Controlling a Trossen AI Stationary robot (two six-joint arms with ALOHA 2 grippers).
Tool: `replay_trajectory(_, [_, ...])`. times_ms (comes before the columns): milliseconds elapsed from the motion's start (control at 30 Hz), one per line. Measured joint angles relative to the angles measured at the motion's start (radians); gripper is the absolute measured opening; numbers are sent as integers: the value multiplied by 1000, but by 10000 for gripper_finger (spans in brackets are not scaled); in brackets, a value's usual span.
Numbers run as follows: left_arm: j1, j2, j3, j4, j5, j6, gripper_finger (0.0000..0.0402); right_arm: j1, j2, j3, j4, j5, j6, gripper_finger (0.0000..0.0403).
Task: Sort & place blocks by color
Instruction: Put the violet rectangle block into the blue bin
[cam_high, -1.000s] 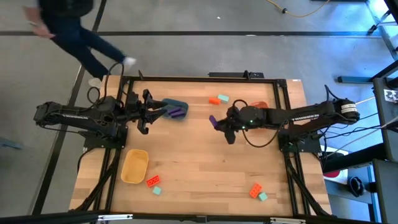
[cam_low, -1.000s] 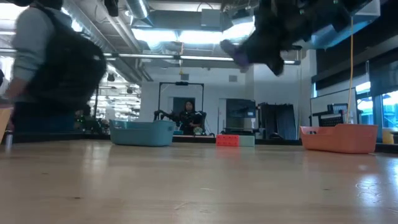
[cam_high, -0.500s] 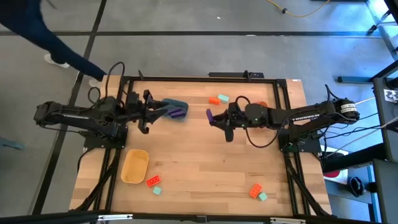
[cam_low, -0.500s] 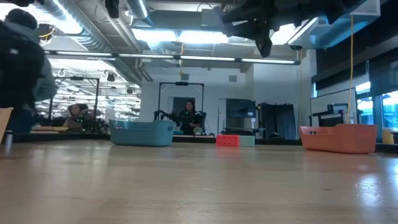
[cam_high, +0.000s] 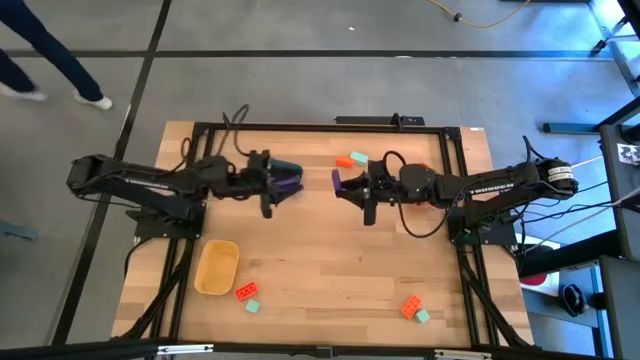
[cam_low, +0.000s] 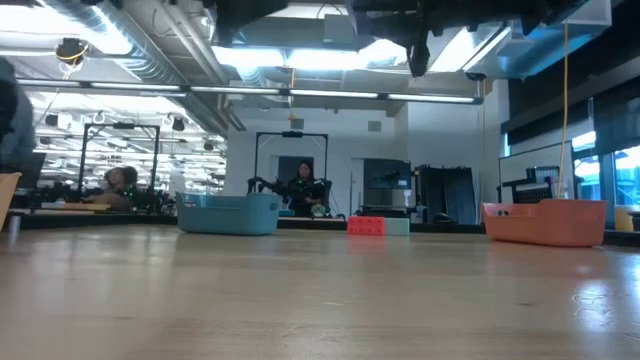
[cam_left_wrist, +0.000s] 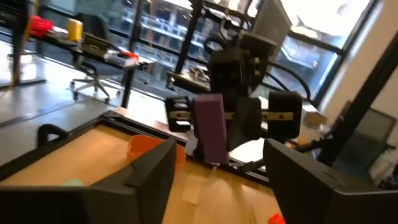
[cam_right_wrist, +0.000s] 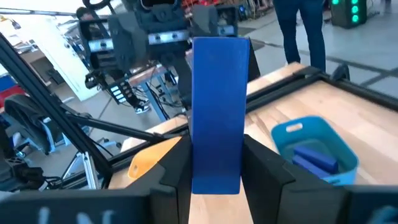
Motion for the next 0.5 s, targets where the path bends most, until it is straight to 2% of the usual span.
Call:
replay_trajectory(167, [21, 145, 111, -2, 30, 63, 267, 7, 0, 0, 48, -1, -28, 106])
replay_trajectory(333, [47, 254, 198, -1, 59, 68, 270, 31, 0, 0, 60, -4, -58, 106])
replay_trajectory(500, [60, 325, 265, -5, 168, 23, 269, 38, -2, 0, 62, -26, -83, 106])
